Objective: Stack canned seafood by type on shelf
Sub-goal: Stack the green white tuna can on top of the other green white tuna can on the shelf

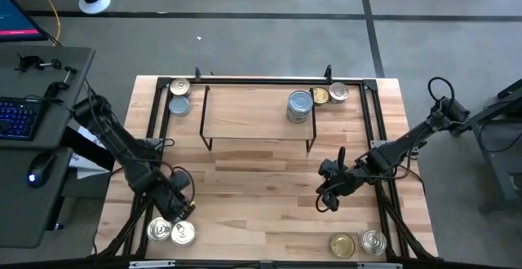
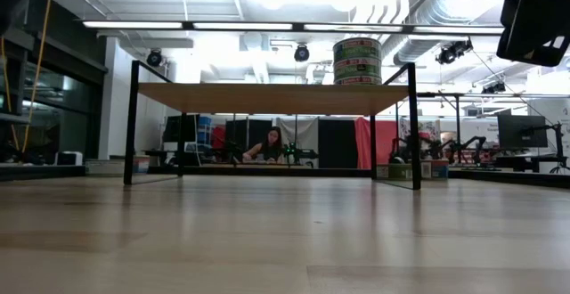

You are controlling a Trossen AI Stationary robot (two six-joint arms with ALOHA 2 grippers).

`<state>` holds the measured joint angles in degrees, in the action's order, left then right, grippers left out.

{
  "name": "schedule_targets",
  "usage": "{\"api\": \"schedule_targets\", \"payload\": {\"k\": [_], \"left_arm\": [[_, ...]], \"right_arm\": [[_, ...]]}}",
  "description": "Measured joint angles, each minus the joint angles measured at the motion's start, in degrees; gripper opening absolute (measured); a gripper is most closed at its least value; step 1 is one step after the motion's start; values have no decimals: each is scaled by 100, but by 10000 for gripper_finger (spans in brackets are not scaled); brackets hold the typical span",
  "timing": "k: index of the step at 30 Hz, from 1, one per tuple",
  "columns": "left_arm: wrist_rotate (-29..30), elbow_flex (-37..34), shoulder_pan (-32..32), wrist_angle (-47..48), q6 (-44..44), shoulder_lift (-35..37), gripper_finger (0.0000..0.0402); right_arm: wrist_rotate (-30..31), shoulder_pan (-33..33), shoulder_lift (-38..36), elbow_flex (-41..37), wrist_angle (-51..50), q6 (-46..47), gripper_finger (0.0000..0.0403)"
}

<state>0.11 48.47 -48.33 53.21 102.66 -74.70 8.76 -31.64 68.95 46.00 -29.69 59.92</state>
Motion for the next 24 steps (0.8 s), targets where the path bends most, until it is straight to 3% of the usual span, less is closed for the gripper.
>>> {"api": "schedule_targets", "payload": {"k": [24], "left_arm": [[-76, 4, -118, -43, 24, -54, 0]], "right_arm": [[78, -4, 0, 0, 36, 155, 0]]}}
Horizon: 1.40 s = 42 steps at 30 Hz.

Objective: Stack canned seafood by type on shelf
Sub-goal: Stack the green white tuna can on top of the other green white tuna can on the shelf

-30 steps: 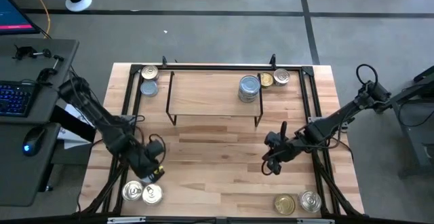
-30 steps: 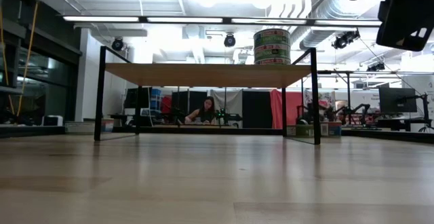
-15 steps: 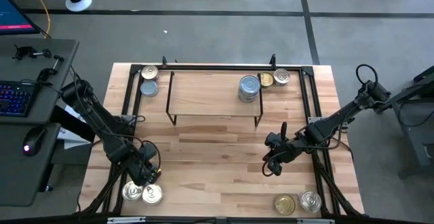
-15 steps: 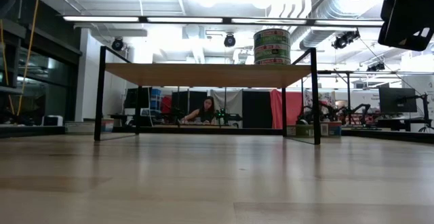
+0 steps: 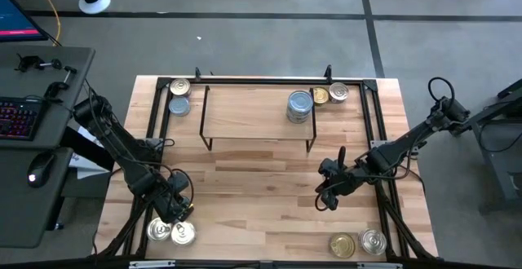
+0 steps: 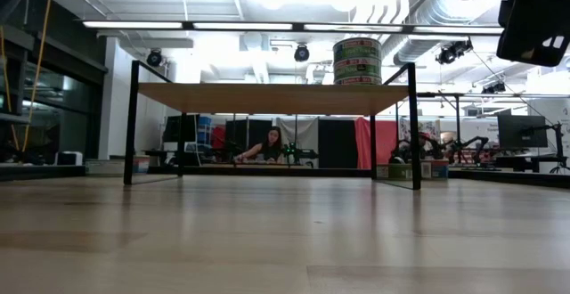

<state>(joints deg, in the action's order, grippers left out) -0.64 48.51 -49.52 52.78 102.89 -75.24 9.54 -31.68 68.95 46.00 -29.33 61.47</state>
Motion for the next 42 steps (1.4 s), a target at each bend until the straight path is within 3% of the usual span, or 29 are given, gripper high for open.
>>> {"api": "schedule_targets", "payload": {"k": [8, 13, 17, 21, 24, 29, 42], "left_arm": [[-164, 2, -2, -383, -248, 0, 0], [-289, 7, -22, -703, -559, 0, 0], [-76, 7, -21, -660, -517, 0, 0], [153, 7, 20, -659, -76, 0, 0], [-111, 7, 81, -623, 154, 0, 0], [-184, 4, 59, -180, 376, -105, 0], [-384, 7, 84, -512, 298, -1080, 0]], "right_arm": [[-28, 0, 9, 0, 13, 281, 0], [-1008, -228, 9, 0, 36, 324, 0], [-1259, -538, 9, 0, -28, 571, 0], [-854, -729, 9, 0, -193, 898, 0], [-534, -787, 9, 0, -202, 1076, 0], [-437, -820, 9, 0, -222, 1179, 0], [-372, -820, 9, 0, -474, 1204, 0]]}}
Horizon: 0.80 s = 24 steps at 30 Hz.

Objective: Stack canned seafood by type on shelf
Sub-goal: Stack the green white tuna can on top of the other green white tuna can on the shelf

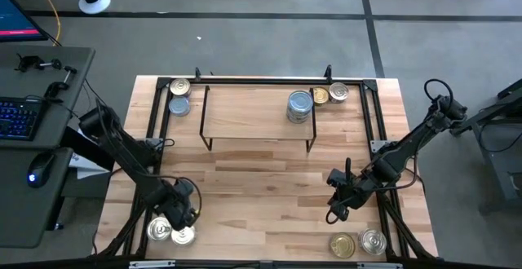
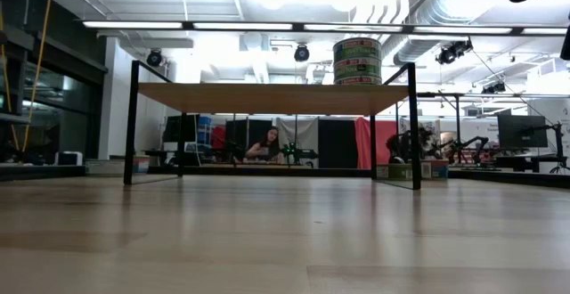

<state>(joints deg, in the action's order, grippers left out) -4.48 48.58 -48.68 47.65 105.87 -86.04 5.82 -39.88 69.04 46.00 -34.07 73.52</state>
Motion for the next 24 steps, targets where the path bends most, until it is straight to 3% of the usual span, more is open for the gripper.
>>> {"api": "schedule_targets", "payload": {"k": [5, 14, 16, 19, 24], "left_arm": [[237, 28, 238, -294, -121, -229, 0], [2309, -17, 1242, -1522, -1297, -365, 0], [2536, -20, 1557, -1925, -1724, -425, 0], [2481, -13, 2023, -2606, -2358, -721, 0], [2060, 100, 2570, -4568, -3258, -1503, 0]], "right_arm": [[88, 11, 0, 0, 10, 2, 0], [1028, 11, 2, 2, 370, 1, 0], [1238, 13, 2, 0, 477, -1, 0], [1401, 13, 2, 0, 522, -33, 0], [1655, 13, 2, 2, 566, -42, 0]]}}
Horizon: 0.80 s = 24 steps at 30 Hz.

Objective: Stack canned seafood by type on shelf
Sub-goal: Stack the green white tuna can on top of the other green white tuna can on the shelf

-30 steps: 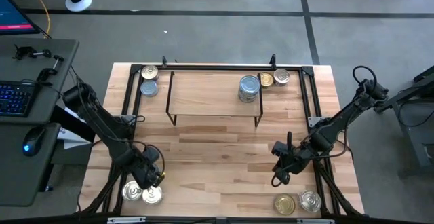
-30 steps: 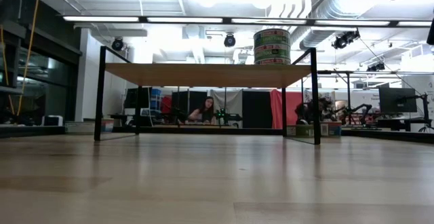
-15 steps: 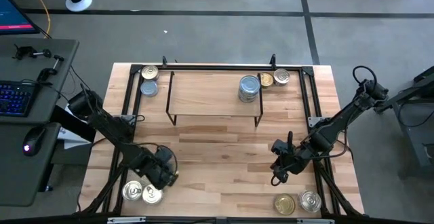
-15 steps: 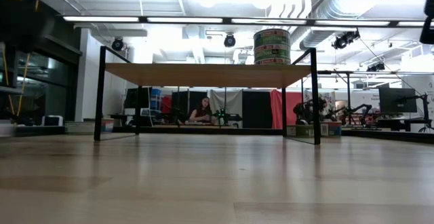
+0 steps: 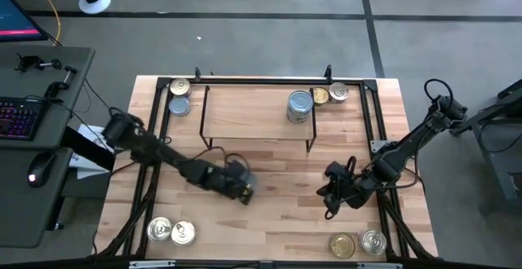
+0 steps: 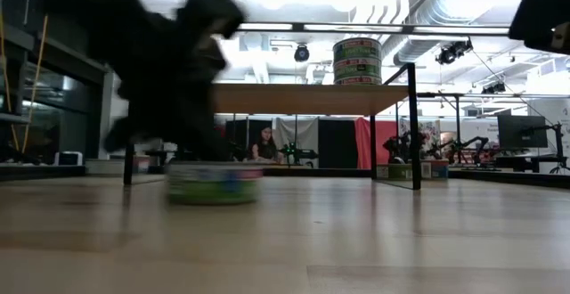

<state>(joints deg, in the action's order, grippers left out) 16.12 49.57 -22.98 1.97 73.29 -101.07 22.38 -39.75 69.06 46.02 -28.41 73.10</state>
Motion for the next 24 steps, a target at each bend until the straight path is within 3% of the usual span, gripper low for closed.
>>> {"api": "schedule_targets", "payload": {"k": [3, 8, 13, 15, 20, 24], "left_arm": [[-196, 337, 176, -678, -414, -503, 0], [-614, 1222, 332, -880, -1229, -1144, 0], [-1327, 1917, 445, -636, -2491, -1089, 0], [-1258, 2018, 442, -114, -3060, -798, 0], [-324, 1938, 218, 1317, -4001, -75, 0], [0, 1450, 18, 882, -4203, 254, 0]], "right_arm": [[185, 0, 0, 0, 55, -3, 0], [461, 30, 0, 0, 245, -201, 0], [474, 321, 68, 0, 828, -687, 0], [393, 473, 200, 2, 1053, -880, 2], [-226, 906, 870, 2, 1321, -439, 41], [-855, 1198, 1606, 2, 1882, 0, 114]]}}
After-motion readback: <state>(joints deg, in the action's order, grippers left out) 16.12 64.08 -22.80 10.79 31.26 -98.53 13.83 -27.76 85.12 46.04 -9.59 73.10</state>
